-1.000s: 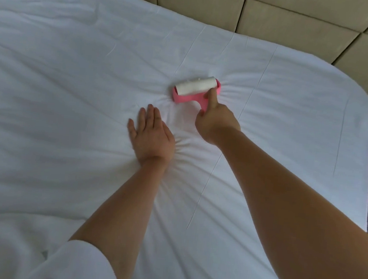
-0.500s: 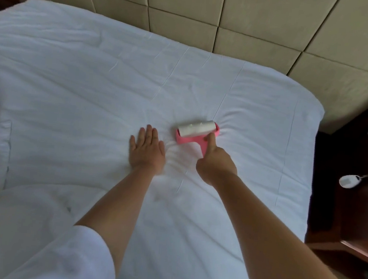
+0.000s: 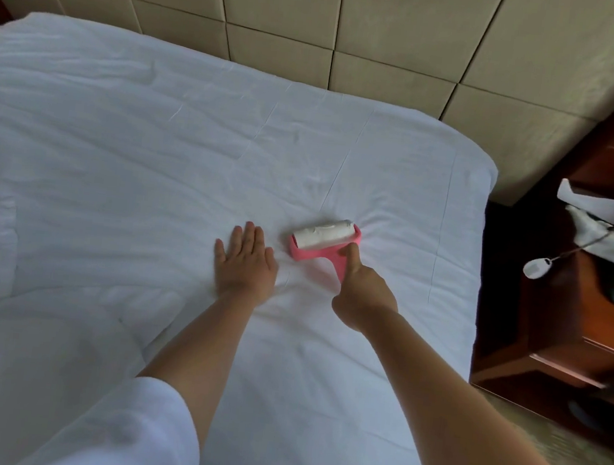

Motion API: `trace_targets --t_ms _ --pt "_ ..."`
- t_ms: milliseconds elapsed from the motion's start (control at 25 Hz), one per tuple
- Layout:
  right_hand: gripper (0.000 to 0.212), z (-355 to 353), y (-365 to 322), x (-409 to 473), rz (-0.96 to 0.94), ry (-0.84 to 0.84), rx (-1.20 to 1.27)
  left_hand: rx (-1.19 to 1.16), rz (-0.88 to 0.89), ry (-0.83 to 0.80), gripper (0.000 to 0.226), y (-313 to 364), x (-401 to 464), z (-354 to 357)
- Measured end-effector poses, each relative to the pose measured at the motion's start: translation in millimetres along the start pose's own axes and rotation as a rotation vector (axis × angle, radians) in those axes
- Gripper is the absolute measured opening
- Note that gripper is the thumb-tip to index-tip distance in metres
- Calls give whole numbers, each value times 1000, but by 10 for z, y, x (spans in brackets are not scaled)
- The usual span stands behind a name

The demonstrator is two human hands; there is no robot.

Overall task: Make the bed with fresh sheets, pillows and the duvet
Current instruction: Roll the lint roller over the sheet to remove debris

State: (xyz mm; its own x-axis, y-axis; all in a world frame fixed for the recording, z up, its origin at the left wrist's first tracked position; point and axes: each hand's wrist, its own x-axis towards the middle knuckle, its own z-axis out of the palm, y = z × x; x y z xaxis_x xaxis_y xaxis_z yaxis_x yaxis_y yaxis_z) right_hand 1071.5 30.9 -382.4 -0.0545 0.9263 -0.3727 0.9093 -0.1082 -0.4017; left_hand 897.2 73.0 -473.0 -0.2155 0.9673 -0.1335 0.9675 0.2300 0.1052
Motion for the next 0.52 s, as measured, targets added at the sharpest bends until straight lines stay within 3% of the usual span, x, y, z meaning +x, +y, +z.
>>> trace_targets --t_ms 400,520 --pt "81 -81 -148 511 -18 17 -4 -186 -136 181 52 109 375 47" --pt "79 -109 -233 804 -48 30 4 -233 -191 262 63 119 593 105"
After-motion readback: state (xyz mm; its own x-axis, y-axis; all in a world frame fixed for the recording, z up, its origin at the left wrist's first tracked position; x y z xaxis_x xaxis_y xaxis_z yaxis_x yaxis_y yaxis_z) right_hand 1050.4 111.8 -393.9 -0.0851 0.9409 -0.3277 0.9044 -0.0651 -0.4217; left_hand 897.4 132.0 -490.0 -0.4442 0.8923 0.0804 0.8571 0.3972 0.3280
